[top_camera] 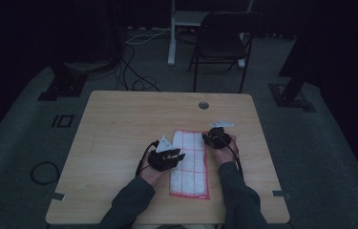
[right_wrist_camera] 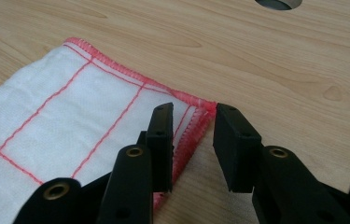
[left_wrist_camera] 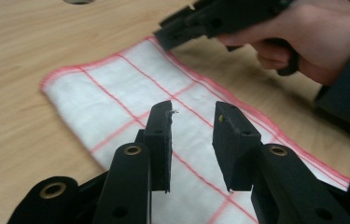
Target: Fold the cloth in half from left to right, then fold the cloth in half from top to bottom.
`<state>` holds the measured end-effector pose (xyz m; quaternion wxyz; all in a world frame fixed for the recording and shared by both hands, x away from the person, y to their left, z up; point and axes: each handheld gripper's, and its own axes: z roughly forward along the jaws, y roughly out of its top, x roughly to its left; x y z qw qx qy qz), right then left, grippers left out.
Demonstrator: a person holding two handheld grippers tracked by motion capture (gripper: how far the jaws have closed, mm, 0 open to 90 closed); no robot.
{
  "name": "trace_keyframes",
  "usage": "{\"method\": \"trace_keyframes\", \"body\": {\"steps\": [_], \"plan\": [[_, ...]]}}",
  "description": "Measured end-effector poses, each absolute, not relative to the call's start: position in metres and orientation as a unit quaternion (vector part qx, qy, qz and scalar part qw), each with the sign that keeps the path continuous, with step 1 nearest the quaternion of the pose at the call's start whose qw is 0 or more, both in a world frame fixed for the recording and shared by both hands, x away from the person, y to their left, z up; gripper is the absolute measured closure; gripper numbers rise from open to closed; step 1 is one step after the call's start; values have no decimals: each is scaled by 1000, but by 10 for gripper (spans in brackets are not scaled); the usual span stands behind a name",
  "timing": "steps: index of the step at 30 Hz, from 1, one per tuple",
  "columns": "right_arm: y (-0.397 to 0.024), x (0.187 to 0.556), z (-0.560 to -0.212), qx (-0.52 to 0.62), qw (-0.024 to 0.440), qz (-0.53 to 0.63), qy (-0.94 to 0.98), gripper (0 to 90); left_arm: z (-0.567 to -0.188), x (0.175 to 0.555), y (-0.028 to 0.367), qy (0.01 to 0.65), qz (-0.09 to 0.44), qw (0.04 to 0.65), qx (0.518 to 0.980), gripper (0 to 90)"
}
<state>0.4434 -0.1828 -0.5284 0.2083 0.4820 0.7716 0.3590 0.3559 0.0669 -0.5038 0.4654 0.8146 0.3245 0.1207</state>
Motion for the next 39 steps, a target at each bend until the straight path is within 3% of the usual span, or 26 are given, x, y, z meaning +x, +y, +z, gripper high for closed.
{"method": "trace_keyframes", "body": {"steps": [16, 39], "plan": [[-187, 447, -529, 493, 202, 367, 763, 660, -500, 395, 82, 367, 176, 455, 792, 643], [-183, 459, -537, 526, 187, 357, 749, 653, -538, 438, 68, 453, 172, 397, 780, 605]]}}
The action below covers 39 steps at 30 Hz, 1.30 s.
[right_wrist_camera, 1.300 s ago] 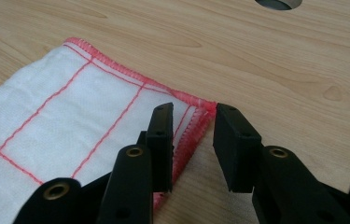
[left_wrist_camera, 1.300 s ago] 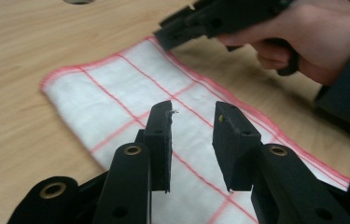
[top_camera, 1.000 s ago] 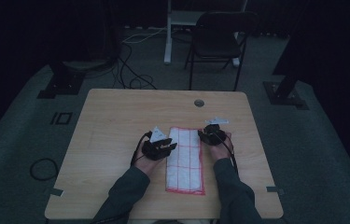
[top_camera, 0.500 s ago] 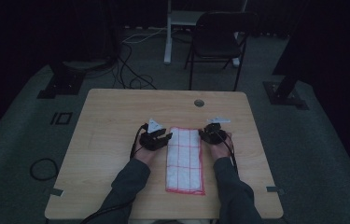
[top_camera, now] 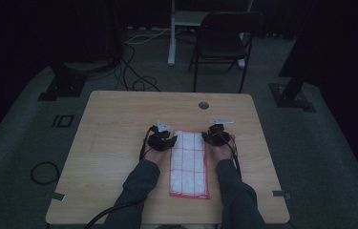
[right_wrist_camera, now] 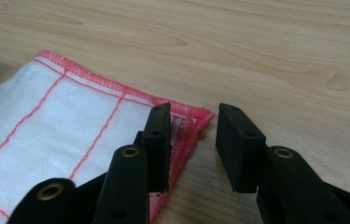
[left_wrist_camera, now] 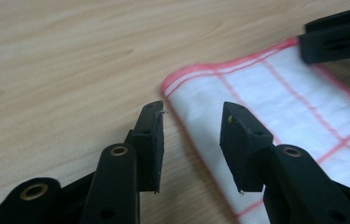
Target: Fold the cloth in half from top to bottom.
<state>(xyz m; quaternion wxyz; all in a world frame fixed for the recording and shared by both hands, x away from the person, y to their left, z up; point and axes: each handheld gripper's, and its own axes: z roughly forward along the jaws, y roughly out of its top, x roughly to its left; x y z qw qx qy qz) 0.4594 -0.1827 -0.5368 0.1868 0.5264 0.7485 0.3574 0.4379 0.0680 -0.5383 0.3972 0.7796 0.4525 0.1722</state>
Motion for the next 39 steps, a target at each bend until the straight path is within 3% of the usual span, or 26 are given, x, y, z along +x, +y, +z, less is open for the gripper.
{"method": "trace_keyframes", "body": {"steps": [16, 23, 32, 34, 39], "plan": [[-179, 462, -541, 525, 182, 356, 751, 595, -544, 448, 64, 479, 170, 379, 773, 572], [-177, 462, -541, 518, 174, 359, 757, 713, -542, 453, 59, 483, 168, 368, 776, 573], [-177, 463, -540, 519, 160, 360, 758, 822, -539, 456, 57, 482, 134, 370, 783, 728], [-177, 463, -540, 520, 159, 360, 758, 832, -539, 456, 56, 479, 128, 371, 785, 792], [-176, 464, -540, 519, 161, 358, 759, 841, -539, 456, 55, 477, 123, 369, 788, 844]]}}
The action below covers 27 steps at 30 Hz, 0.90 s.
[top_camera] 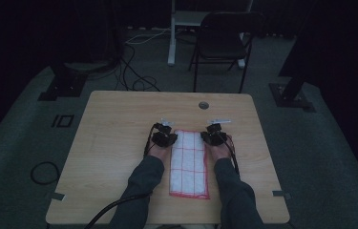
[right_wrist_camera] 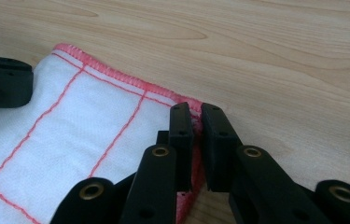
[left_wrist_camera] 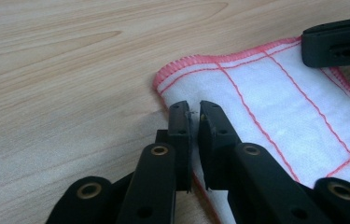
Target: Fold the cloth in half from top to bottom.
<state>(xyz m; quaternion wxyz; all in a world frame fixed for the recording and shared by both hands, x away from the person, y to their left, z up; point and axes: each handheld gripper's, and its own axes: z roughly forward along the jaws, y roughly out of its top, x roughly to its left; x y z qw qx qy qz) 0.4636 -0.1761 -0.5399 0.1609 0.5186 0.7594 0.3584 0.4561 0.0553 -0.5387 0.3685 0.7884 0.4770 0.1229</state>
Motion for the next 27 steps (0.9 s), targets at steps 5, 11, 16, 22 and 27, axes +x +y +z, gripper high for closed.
{"method": "trace_keyframes", "body": {"steps": [5, 11, 16, 22, 27], "plan": [[-176, 463, -540, 519, 162, 358, 759, 845, -539, 455, 53, 473, 131, 367, 790, 874], [-175, 463, -540, 517, 168, 358, 760, 855, -538, 456, 54, 476, 124, 366, 790, 880], [-175, 464, -539, 515, 170, 355, 761, 860, -538, 455, 54, 479, 127, 369, 787, 885], [-175, 465, -537, 512, 174, 352, 764, 863, -533, 458, 56, 481, 119, 375, 784, 890], [-175, 465, -533, 510, 177, 355, 763, 863, -530, 459, 56, 480, 117, 380, 782, 891]]}}
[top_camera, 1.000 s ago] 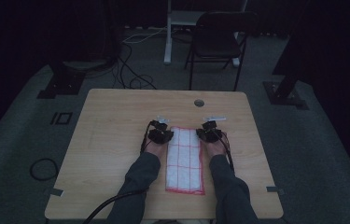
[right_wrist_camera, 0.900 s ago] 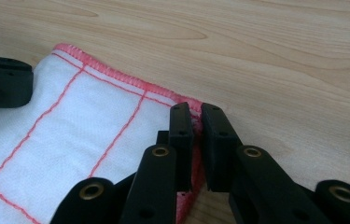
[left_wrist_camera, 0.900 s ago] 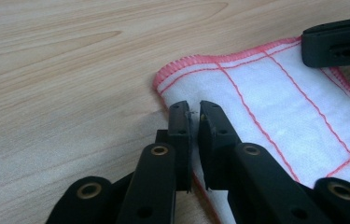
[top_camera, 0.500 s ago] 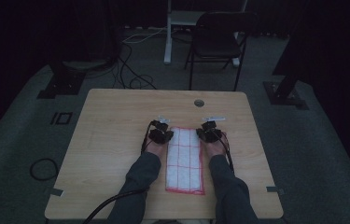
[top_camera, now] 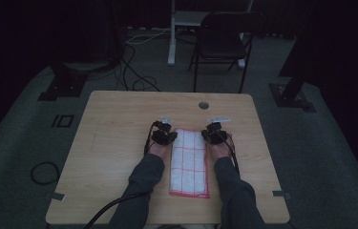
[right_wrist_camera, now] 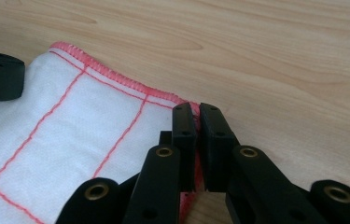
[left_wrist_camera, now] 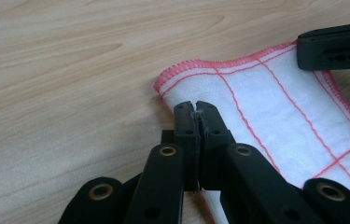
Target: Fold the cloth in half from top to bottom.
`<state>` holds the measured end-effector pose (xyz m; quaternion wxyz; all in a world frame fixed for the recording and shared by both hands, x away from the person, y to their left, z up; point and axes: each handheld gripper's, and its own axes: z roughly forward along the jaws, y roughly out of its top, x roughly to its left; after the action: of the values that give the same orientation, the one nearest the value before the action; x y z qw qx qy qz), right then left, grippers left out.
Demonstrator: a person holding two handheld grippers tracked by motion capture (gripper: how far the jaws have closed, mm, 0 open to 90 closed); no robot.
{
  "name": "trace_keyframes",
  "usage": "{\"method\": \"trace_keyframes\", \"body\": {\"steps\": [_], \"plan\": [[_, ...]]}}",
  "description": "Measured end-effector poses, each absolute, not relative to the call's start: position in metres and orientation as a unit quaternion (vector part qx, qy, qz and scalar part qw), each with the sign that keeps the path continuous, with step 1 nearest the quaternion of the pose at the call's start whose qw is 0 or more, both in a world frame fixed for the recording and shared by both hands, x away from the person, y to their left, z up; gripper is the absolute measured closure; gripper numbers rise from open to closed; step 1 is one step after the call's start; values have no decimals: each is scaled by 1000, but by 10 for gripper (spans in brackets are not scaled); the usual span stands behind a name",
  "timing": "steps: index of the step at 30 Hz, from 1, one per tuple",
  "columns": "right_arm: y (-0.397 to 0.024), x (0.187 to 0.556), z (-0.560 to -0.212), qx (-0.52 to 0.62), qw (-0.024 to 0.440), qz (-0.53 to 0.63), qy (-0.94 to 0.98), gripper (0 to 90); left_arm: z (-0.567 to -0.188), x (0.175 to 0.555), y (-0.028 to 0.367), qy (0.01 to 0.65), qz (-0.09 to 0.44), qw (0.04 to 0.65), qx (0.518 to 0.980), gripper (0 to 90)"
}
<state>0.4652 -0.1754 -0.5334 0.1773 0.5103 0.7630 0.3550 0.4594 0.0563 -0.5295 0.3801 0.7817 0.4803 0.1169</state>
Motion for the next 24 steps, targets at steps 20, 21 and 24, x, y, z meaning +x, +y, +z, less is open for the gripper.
{"method": "trace_keyframes", "body": {"steps": [20, 21, 24], "plan": [[-182, 462, -515, 501, 193, 382, 752, 863, -509, 461, 59, 466, 115, 409, 776, 891], [-182, 462, -515, 502, 193, 383, 751, 863, -508, 461, 59, 465, 116, 408, 777, 891], [-181, 462, -512, 500, 195, 384, 751, 863, -506, 461, 60, 466, 117, 411, 775, 891]]}}
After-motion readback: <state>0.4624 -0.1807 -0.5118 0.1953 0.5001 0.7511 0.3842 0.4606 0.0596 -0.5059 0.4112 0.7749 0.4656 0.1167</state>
